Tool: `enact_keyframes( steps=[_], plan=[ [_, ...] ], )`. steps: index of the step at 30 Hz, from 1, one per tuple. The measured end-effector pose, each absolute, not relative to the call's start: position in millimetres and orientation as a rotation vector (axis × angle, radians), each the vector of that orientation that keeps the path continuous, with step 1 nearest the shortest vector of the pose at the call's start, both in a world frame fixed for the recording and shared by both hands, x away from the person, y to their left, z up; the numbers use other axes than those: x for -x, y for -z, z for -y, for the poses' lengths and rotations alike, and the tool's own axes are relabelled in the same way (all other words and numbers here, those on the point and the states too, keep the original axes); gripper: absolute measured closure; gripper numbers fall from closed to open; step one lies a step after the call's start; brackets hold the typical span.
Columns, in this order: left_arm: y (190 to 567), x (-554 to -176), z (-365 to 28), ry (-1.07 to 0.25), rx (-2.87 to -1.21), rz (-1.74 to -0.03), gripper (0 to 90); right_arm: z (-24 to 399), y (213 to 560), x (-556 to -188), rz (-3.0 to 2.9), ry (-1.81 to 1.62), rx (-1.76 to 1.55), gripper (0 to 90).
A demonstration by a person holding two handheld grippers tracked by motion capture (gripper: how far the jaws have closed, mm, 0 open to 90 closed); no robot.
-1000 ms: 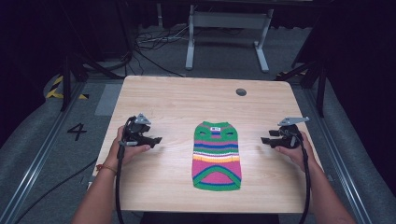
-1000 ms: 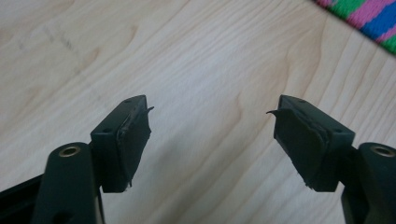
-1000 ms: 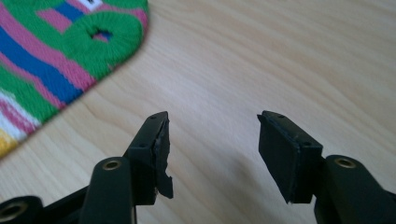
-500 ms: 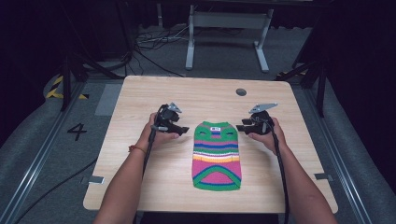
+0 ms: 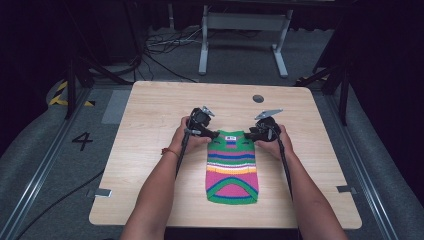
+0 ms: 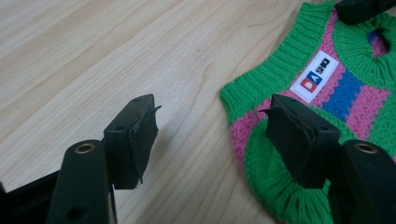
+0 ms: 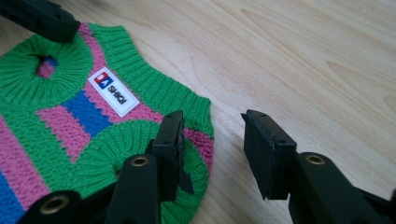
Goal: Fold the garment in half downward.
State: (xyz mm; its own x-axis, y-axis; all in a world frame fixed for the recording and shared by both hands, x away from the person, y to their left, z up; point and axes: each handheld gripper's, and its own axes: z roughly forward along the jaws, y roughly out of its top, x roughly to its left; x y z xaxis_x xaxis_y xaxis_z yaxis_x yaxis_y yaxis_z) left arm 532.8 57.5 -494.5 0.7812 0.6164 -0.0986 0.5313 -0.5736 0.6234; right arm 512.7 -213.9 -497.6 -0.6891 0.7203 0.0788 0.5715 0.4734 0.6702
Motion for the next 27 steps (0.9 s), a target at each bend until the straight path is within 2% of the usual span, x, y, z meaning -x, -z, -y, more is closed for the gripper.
enact_keyframes(
  steps=[9, 13, 17, 22, 27],
  plan=[
    [499.5, -532.7, -54.2, -0.147, -2.306, -0.831, 38.6, 213.1, 499.1, -516.7, -2.546, -1.027, -1.101, 64.0],
    [498.7, -530.6, -55.6, -0.126, -2.307, -0.804, 47.7, 213.7, 499.5, -517.0, -2.571, -1.06, -1.099, 73.0],
    [498.8, -529.5, -54.3, -0.057, -2.303, -0.762, 71.3, 213.9, 499.8, -517.0, -2.589, -1.079, -1.103, 80.3],
    [497.7, -528.7, -52.7, -0.069, -2.305, -0.762, 80.0, 211.6, 498.3, -515.2, -2.589, -1.065, -1.093, 85.1],
    [493.6, -528.0, -51.8, -0.15, -2.32, -0.769, 82.1, 209.9, 495.7, -513.6, -2.565, -1.066, -1.069, 85.9]
  ],
)
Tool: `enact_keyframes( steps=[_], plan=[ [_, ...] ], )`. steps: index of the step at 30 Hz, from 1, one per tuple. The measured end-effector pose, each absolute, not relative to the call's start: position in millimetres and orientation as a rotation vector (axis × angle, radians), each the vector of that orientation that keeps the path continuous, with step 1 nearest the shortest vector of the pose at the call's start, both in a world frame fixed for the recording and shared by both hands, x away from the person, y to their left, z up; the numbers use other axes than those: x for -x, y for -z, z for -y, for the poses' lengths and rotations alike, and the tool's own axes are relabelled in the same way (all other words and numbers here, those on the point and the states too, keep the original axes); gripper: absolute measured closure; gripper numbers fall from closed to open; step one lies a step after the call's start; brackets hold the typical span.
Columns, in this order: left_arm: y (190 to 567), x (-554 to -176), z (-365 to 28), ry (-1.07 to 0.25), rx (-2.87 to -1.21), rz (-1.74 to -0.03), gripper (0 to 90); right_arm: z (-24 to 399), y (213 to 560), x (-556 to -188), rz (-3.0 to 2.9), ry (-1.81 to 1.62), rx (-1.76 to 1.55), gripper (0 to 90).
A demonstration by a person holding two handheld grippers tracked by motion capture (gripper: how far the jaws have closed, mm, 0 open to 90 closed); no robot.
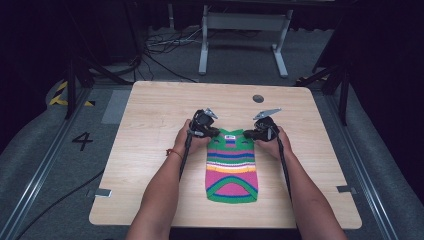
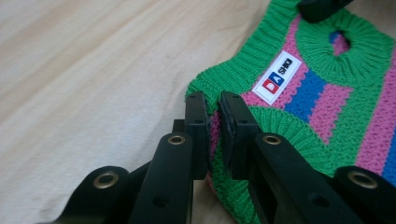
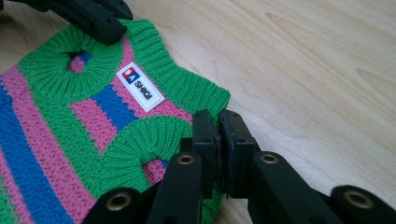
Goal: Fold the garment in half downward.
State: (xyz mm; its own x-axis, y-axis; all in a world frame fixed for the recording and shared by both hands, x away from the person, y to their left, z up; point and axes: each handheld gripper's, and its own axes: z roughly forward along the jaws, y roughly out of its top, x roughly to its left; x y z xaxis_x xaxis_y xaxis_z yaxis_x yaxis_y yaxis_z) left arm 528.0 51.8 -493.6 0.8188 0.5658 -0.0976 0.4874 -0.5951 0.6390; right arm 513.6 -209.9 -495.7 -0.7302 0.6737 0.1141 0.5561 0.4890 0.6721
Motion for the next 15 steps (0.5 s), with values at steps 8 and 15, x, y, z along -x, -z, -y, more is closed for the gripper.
enact_keyframes(
  steps=[8, 15],
  plan=[
    [474, -525, -59, -0.263, -2.267, -0.738, 82.5, 210, 476, -512, -2.509, -1.117, -1.005, 86.0],
    [452, -512, -64, -0.353, -2.311, -0.619, 82.5, 206, 455, -504, -2.485, -1.166, -0.908, 86.1]
  ],
)
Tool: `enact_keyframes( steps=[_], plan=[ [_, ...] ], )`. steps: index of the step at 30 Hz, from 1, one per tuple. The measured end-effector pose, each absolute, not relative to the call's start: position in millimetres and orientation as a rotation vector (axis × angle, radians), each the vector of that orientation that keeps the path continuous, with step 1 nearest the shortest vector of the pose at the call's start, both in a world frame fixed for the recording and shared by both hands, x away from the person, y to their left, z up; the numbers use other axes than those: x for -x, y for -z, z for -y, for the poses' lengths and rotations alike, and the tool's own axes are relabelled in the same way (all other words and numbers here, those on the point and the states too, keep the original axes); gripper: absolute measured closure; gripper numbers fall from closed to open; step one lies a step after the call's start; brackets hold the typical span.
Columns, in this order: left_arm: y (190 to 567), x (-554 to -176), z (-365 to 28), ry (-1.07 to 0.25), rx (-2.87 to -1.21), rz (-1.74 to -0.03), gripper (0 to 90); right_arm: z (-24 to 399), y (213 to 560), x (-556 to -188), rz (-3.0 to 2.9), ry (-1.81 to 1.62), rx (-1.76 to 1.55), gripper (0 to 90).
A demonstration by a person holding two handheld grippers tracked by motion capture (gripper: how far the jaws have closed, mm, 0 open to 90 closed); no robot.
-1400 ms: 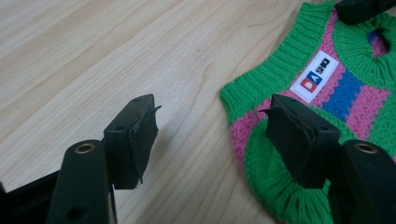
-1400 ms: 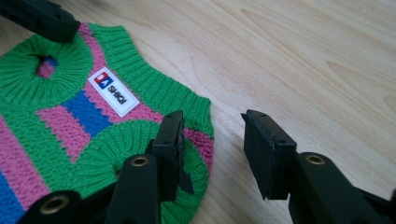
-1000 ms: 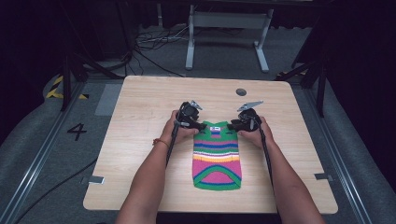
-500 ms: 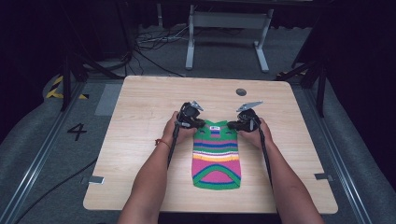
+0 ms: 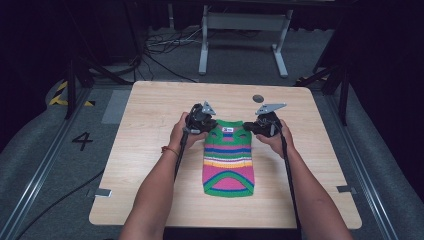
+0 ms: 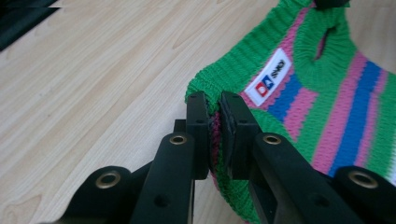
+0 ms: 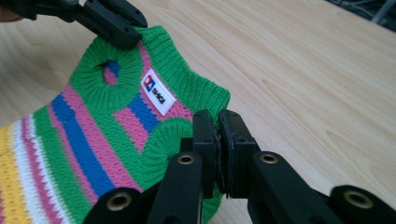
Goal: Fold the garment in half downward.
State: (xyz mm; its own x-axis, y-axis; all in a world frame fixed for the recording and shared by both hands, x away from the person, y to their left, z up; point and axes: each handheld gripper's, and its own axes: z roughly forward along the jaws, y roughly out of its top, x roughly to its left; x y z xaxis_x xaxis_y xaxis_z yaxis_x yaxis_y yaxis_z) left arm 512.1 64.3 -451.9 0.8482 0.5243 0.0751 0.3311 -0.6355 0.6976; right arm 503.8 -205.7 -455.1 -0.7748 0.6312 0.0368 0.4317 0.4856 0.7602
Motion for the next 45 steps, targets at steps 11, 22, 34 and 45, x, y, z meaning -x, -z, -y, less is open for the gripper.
enact_keyframes(
  steps=[11, 22, 34, 45],
  plan=[
    [428, -478, -73, -0.424, -2.313, -0.486, 82.5, 205, 431, -476, -2.473, -1.254, -0.761, 86.0],
    [424, -438, -79, -0.455, -2.292, -0.344, 82.1, 208, 430, -445, -2.519, -1.283, -0.651, 86.0],
    [429, -409, -84, -0.422, -2.289, -0.283, 82.2, 210, 432, -416, -2.567, -1.292, -0.544, 86.0],
    [438, -373, -85, -0.365, -2.339, -0.183, 82.0, 218, 439, -375, -2.632, -1.272, -0.425, 85.9]
  ],
)
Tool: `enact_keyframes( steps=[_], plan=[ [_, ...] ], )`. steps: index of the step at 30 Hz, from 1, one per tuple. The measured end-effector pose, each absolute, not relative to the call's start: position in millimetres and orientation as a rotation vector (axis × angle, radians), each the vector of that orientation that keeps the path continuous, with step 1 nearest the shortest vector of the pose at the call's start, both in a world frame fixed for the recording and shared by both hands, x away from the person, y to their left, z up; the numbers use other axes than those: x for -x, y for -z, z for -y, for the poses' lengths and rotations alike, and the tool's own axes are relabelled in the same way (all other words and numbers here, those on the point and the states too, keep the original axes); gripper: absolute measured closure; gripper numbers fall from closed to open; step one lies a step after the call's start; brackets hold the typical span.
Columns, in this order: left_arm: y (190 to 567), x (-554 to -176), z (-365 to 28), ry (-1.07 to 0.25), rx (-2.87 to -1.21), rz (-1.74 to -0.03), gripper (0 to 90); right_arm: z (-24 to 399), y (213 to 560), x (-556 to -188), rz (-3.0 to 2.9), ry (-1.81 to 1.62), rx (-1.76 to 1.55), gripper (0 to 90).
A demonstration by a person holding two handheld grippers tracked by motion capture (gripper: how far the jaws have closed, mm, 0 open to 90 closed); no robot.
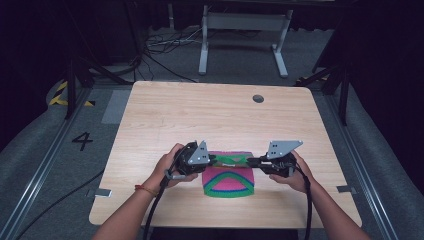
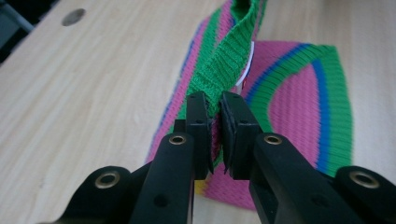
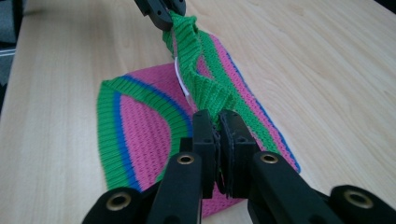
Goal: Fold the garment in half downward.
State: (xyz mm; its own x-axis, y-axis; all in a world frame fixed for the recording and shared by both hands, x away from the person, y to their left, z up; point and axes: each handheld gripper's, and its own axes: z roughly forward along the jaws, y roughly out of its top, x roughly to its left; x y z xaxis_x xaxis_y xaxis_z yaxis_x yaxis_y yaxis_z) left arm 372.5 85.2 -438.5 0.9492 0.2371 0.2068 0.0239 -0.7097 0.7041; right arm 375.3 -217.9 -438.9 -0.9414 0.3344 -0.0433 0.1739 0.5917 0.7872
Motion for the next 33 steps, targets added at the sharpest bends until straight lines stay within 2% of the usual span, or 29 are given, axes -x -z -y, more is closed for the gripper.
enact_keyframes(
  steps=[20, 27, 31, 33],
  plan=[
    [468, -329, -79, -0.271, -2.447, -0.081, 81.1, 218, 470, -335, -2.754, -1.203, -0.391, 84.9],
    [474, -320, -86, -0.23, -2.458, -0.087, 74.7, 223, 477, -325, -2.773, -1.186, -0.413, 83.2],
    [469, -318, -96, -0.217, -2.423, -0.155, 69.2, 227, 476, -320, -2.774, -1.179, -0.419, 80.4],
    [468, -318, -100, -0.205, -2.398, -0.182, 69.8, 229, 476, -319, -2.766, -1.179, -0.429, 78.5]
  ],
)
